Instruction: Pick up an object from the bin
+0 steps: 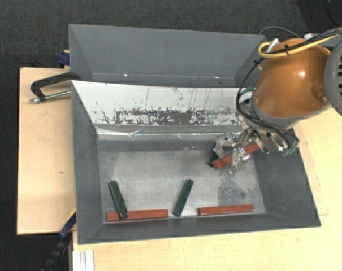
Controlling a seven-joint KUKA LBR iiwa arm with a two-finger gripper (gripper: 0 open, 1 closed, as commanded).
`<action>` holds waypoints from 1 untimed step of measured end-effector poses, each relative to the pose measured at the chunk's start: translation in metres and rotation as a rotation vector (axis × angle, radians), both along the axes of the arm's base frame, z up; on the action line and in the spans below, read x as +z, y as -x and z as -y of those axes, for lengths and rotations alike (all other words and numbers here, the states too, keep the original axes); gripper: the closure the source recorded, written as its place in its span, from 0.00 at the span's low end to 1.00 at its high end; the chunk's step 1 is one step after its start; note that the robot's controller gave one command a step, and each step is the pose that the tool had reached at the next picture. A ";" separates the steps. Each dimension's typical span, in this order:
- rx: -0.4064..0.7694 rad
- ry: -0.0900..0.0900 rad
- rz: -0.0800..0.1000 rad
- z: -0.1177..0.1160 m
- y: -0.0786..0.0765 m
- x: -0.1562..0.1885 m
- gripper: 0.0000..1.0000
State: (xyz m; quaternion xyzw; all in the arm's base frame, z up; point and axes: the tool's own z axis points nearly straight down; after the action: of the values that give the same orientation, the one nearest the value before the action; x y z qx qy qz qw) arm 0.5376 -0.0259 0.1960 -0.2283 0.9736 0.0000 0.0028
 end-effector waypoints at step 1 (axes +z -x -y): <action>0.000 0.000 0.000 0.000 0.000 0.000 1.00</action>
Offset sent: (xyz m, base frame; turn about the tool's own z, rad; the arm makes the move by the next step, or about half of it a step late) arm 0.0112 -0.0321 0.1226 -0.1295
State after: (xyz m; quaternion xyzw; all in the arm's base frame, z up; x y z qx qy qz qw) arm 0.5375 -0.0260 0.1959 -0.2282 0.9736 0.0001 0.0026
